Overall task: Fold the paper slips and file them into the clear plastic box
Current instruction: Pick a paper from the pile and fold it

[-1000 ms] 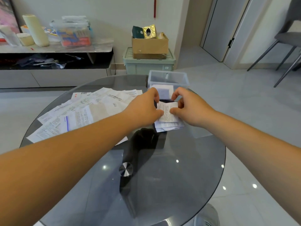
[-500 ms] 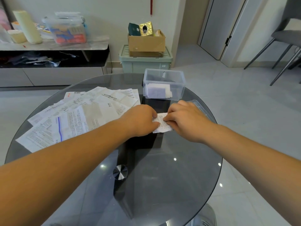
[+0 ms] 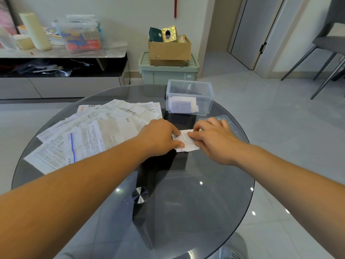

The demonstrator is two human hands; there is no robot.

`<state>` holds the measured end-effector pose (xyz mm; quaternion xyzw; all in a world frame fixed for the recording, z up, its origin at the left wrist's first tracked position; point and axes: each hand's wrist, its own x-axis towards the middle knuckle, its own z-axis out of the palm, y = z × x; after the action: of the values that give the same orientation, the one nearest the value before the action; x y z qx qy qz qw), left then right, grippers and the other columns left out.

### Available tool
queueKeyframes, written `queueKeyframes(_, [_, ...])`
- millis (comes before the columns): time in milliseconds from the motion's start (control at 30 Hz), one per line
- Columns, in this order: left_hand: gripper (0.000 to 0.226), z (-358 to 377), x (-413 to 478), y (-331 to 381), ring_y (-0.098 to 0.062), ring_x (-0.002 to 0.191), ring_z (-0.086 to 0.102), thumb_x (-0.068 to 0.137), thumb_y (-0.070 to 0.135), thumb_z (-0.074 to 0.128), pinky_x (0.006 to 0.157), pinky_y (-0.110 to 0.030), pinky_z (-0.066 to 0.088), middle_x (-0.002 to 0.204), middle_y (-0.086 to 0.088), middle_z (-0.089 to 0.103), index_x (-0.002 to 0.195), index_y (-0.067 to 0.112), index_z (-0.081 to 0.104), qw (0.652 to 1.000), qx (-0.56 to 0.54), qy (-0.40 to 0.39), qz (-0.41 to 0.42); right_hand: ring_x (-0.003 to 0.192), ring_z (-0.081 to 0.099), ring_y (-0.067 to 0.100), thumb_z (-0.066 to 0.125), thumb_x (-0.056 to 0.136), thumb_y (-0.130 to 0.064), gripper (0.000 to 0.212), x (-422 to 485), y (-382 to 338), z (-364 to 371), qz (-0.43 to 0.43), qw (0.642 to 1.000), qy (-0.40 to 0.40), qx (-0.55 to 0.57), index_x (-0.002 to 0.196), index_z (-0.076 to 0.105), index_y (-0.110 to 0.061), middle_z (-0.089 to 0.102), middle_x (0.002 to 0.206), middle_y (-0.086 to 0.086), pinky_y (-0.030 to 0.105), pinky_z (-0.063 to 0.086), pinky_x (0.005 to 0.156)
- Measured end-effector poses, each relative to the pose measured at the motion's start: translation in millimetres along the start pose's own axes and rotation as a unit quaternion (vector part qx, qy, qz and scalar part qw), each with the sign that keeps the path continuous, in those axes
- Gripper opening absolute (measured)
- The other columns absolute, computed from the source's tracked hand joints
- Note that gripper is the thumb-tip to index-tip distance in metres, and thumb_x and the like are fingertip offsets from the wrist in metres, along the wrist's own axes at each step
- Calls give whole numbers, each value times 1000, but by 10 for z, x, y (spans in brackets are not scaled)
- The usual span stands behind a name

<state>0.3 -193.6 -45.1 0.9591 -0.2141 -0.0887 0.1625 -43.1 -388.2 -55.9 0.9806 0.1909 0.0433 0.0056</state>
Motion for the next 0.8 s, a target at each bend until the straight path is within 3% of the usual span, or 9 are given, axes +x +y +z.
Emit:
queueKeyframes(267, [52, 87, -77, -63, -24, 106, 59, 89, 56, 64, 96, -41, 54, 127, -5, 60, 137, 37, 58, 998, -53, 16, -9, 106, 31, 15, 42, 105, -33, 32, 33, -61, -58, 10, 1000, 0, 14, 130, 62, -33, 47, 114, -10, 36, 23, 89])
queueKeyframes(467, [58, 34, -98, -55, -21, 111, 57, 88, 47, 70, 100, -39, 51, 125, -4, 60, 141, 35, 49, 988, -130, 81, 8, 112, 35, 19, 41, 104, -32, 35, 39, -77, -113, 47, 997, 44, 50, 134, 59, -30, 49, 115, -6, 35, 22, 89])
queueKeyframes(700, [60, -66, -101, -2, -12, 94, 53, 90, 42, 70, 75, -18, 43, 122, 2, 57, 143, 31, 44, 982, -161, 97, 8, 117, 39, 18, 49, 102, -34, 29, 48, -35, -202, 84, 988, 96, 87, 129, 60, -30, 52, 120, -7, 35, 28, 96])
queueKeyframes(800, [61, -62, -112, 0, -10, 87, 53, 91, 41, 70, 65, -11, 41, 111, 7, 53, 144, 28, 43, 981, -171, 96, 2, 119, 39, 18, 51, 101, -36, 30, 43, -26, -219, 89, 986, 104, 93, 129, 59, -29, 53, 122, -7, 35, 29, 99])
